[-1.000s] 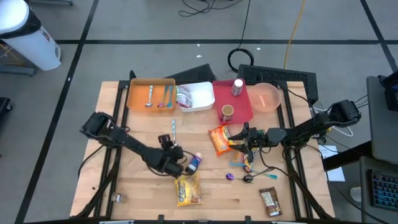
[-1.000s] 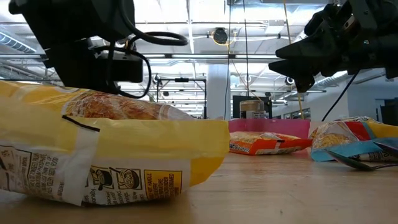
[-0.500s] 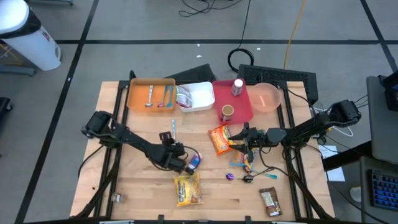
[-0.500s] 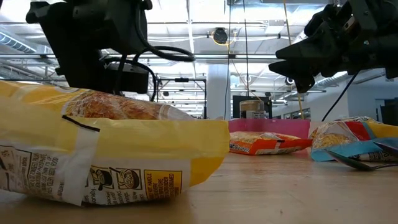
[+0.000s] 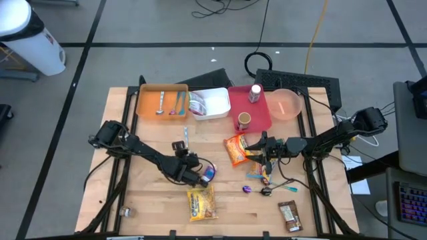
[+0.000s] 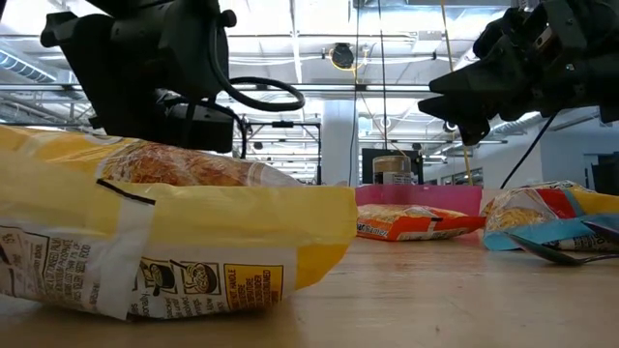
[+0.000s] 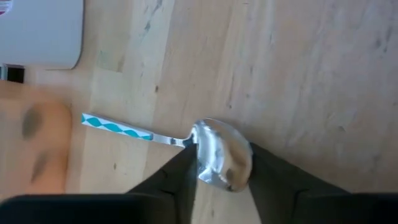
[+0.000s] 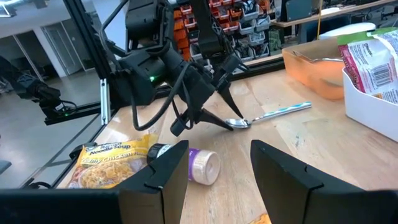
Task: Pick & Place Food Item
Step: Put the blue patterned spoon into the orange bin
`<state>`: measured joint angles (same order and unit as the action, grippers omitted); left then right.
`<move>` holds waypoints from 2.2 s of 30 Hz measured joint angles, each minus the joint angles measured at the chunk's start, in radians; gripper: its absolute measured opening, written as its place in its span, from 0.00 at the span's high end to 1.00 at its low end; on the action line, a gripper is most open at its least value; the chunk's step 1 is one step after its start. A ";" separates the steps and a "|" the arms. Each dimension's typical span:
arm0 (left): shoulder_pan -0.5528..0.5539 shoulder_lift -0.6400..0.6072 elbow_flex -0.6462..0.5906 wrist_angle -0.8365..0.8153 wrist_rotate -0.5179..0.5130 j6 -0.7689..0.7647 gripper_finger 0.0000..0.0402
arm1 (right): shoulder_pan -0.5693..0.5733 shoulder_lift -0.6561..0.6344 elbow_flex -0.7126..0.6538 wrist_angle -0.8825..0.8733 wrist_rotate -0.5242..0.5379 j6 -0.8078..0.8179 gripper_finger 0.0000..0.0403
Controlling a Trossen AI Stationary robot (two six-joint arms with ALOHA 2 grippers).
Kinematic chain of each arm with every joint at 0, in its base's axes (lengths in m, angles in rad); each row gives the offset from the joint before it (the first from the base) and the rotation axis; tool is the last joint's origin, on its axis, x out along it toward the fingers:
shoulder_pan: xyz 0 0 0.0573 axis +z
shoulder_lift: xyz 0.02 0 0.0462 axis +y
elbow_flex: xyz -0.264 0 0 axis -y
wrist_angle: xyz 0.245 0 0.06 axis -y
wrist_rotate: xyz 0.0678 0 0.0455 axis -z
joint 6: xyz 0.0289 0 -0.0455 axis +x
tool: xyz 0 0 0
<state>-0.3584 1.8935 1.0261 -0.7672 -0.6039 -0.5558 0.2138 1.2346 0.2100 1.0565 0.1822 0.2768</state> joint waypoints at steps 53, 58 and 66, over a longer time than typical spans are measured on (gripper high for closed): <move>0.194 -0.303 0.635 -0.766 0.054 0.188 0.99 | 0.000 0.000 -0.001 -0.039 0.000 0.010 0.59; 0.180 -0.342 0.635 -0.533 0.113 0.297 0.99 | 0.000 0.000 -0.001 -0.038 0.000 0.008 0.59; 0.163 -0.347 0.562 -0.139 0.220 0.491 1.00 | 0.000 0.000 -0.001 -0.038 0.000 0.022 0.59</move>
<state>-0.1956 1.5463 1.5876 -0.9057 -0.3841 -0.0653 0.2142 1.2346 0.2092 1.0187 0.1825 0.2989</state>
